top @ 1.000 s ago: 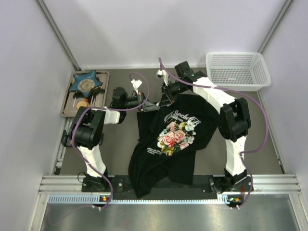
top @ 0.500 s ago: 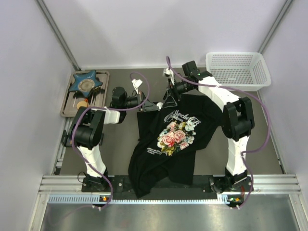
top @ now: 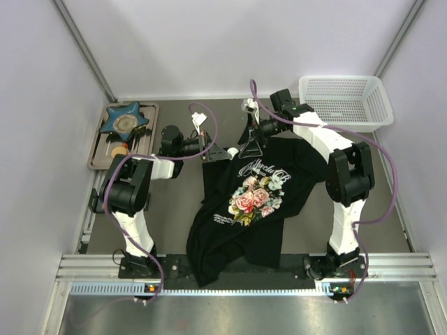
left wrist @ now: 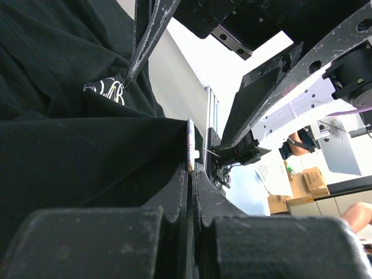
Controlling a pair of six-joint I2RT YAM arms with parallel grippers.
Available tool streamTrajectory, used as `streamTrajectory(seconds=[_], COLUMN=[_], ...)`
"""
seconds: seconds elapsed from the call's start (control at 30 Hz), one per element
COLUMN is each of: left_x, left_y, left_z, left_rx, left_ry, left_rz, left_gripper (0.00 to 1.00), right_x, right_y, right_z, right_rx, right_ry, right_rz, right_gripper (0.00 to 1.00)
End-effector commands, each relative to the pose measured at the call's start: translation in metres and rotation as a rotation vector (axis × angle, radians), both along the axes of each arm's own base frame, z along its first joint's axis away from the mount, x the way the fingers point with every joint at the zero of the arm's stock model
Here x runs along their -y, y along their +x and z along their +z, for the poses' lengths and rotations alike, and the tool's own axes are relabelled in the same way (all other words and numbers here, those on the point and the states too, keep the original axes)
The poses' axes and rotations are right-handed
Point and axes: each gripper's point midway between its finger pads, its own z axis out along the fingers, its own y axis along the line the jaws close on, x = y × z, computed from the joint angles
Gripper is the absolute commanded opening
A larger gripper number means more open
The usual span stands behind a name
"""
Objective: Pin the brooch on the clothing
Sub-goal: Pin the brooch to the clothes.
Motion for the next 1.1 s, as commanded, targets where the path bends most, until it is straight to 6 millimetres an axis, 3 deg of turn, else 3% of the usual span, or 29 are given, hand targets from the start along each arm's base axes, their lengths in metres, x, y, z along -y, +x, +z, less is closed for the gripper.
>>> streamTrajectory(seconds=[0.0, 0.13, 0.27, 0.43, 0.8, 1.07], left_x=[0.000, 0.000, 0.001, 0.002, 0.004, 0.006], left_y=[0.005, 0.004, 0.005, 0.004, 0.002, 0.002], left_z=[0.014, 0.014, 0.015, 0.019, 0.020, 0.022], left_rx=[0.087, 0.083, 0.084, 0.083, 0.085, 0.094], left_ry=[-0.030, -0.029, -0.032, -0.050, -0.055, -0.054], left_rz=[-0.018, -0.018, -0.018, -0.022, -0.025, -0.023], left_gripper=[0.00, 0.00, 0.00, 0.00, 0.00, 0.00], right_x=[0.004, 0.005, 0.007, 0.000, -0.012, -0.015], right_y=[-0.006, -0.004, -0.005, -0.008, -0.018, -0.021], right_z=[0.045, 0.050, 0.045, 0.036, 0.024, 0.021], right_rx=[0.067, 0.114, 0.168, 0.237, 0.210, 0.189], right_ry=[0.106, 0.115, 0.100, 0.050, 0.029, 0.025], right_rz=[0.040, 0.049, 0.056, 0.072, 0.101, 0.105], right_gripper=[0.82, 0.89, 0.88, 0.71, 0.64, 0.52])
